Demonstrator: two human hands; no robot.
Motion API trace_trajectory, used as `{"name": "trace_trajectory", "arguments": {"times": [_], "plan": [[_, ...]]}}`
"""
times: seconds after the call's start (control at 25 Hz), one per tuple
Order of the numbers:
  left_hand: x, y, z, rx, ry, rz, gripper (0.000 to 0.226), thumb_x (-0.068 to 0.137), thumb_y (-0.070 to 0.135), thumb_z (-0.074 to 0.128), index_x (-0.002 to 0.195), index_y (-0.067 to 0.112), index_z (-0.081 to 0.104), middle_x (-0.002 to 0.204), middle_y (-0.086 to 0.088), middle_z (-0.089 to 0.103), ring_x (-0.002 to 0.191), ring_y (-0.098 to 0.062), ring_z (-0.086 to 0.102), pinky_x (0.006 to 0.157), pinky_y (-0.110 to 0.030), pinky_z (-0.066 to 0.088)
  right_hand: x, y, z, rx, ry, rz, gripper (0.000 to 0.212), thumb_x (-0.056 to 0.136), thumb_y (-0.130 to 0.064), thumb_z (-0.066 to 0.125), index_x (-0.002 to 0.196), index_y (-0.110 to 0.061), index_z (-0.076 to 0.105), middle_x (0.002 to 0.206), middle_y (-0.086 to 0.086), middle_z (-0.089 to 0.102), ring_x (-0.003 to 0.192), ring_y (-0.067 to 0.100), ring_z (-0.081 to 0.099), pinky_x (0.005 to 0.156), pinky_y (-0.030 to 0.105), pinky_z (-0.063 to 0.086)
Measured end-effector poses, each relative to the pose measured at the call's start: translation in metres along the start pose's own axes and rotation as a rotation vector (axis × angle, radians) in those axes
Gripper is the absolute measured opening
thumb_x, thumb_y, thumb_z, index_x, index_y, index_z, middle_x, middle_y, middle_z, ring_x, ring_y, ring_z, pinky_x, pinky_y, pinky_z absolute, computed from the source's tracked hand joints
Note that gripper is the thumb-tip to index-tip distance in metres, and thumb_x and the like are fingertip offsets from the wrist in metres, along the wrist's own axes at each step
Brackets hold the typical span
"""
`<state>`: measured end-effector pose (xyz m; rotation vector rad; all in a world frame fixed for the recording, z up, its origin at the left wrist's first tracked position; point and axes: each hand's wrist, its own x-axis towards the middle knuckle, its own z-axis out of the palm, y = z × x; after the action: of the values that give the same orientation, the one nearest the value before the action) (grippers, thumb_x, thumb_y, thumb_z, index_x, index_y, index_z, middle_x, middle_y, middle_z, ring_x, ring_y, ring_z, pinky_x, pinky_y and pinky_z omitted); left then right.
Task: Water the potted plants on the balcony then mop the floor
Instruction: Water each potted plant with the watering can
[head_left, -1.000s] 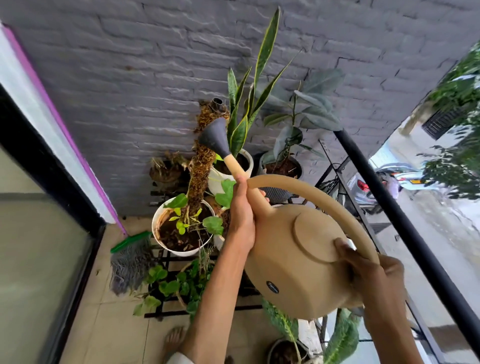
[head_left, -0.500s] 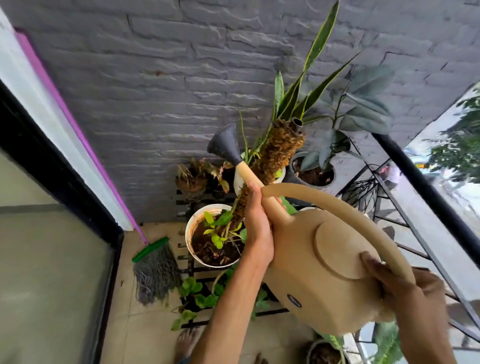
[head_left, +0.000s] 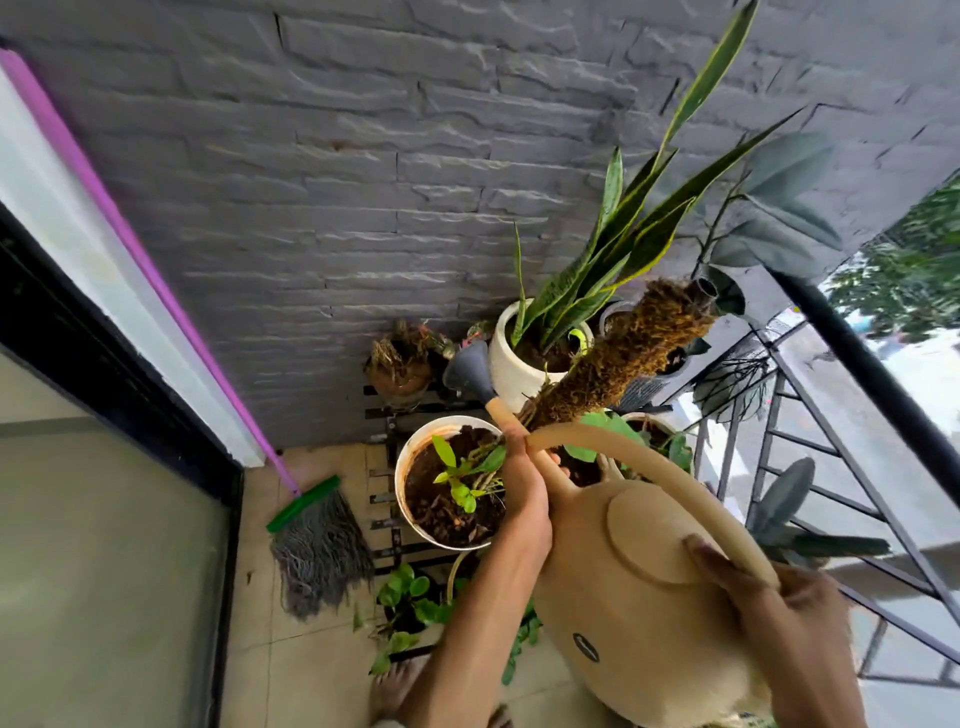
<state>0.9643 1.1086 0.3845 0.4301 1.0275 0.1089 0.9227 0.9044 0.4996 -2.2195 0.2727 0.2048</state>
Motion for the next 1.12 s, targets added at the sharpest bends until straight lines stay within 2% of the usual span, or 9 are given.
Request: {"name": "trace_trajectory", "arguments": {"times": [0.12,0.28,0.36,0.44,0.6,0.72,0.8,0.96,1.12], "plan": [[0.009,0.002,-0.006,0.02,0.003,-0.039,0.06,0.103,0.057,0.047,0.072,0.008,0.061,0.06,-0.006,0.059,0.058,-0.023,0.057,0.062,-0.031,0.049,0.0,-0.006,0.011,-0.059,0.034,0.023,0.035,0.067,-0.051,0.09,0.051,-0.023,0.077,0.056,0.018,0.066,0.061,0.035,0.058,0.06,0.036,0.039],[0.02,0.008,-0.009,0.083,0.0,-0.07,0.06,0.104,0.058,0.044,0.077,0.008,0.064,0.066,-0.009,0.059,0.058,-0.023,0.057,0.062,-0.031,0.049,-0.003,-0.003,0.021,-0.051,0.001,0.054,0.038,0.065,-0.06,0.089,0.057,-0.025,0.078,0.052,0.023,0.059,0.053,0.025,0.049,0.06,0.035,0.034],[0.025,0.009,-0.007,0.116,-0.009,-0.069,0.06,0.104,0.059,0.043,0.079,0.009,0.063,0.063,-0.008,0.058,0.054,-0.022,0.057,0.061,-0.03,0.049,-0.003,-0.005,0.024,-0.044,0.025,0.066,0.034,0.064,-0.062,0.088,0.06,-0.03,0.078,0.06,0.026,0.066,0.055,0.036,0.056,0.06,0.036,0.037],[0.029,0.01,-0.007,0.142,-0.005,-0.07,0.06,0.103,0.06,0.044,0.081,0.008,0.064,0.065,-0.008,0.059,0.057,-0.022,0.058,0.063,-0.031,0.05,-0.003,-0.007,0.027,-0.039,0.043,0.076,0.029,0.065,-0.062,0.087,0.061,-0.034,0.079,0.064,0.025,0.068,0.063,0.044,0.064,0.06,0.037,0.04],[0.033,0.014,-0.008,0.174,-0.033,-0.099,0.061,0.102,0.062,0.044,0.079,0.009,0.063,0.066,-0.008,0.058,0.061,-0.023,0.058,0.071,-0.034,0.051,-0.006,-0.006,0.035,-0.04,0.049,0.081,0.035,0.064,-0.064,0.086,0.057,-0.031,0.078,0.063,0.026,0.066,0.059,0.036,0.059,0.06,0.038,0.039],[0.033,0.015,-0.004,0.185,-0.056,-0.098,0.059,0.104,0.059,0.042,0.082,0.009,0.062,0.067,-0.007,0.057,0.057,-0.021,0.056,0.062,-0.03,0.049,-0.004,-0.006,0.034,-0.056,0.064,0.094,0.042,0.065,-0.059,0.088,0.053,-0.02,0.078,0.064,0.026,0.067,0.069,0.046,0.064,0.061,0.039,0.041],[0.034,0.014,-0.001,0.19,-0.075,-0.08,0.057,0.104,0.059,0.042,0.085,0.01,0.063,0.065,-0.006,0.057,0.054,-0.02,0.055,0.059,-0.029,0.049,-0.006,-0.005,0.032,-0.059,0.063,0.115,0.047,0.066,-0.056,0.089,0.051,-0.013,0.076,0.063,0.028,0.066,0.061,0.04,0.058,0.06,0.039,0.038],[0.035,0.012,0.001,0.215,-0.088,-0.071,0.06,0.103,0.063,0.041,0.087,0.011,0.065,0.065,-0.005,0.059,0.055,-0.02,0.056,0.065,-0.031,0.05,-0.012,-0.001,0.033,-0.025,0.065,0.118,0.029,0.065,-0.058,0.089,0.057,-0.031,0.079,0.059,0.022,0.066,0.063,0.036,0.06,0.062,0.039,0.041],[0.026,0.01,-0.003,0.219,-0.08,-0.065,0.066,0.101,0.069,0.037,0.092,0.011,0.066,0.072,-0.006,0.059,0.062,-0.019,0.057,0.067,-0.031,0.05,-0.013,0.004,0.031,-0.012,0.064,0.122,0.033,0.064,-0.059,0.089,0.054,-0.029,0.078,0.056,0.018,0.064,0.065,0.037,0.059,0.064,0.039,0.04]]}}
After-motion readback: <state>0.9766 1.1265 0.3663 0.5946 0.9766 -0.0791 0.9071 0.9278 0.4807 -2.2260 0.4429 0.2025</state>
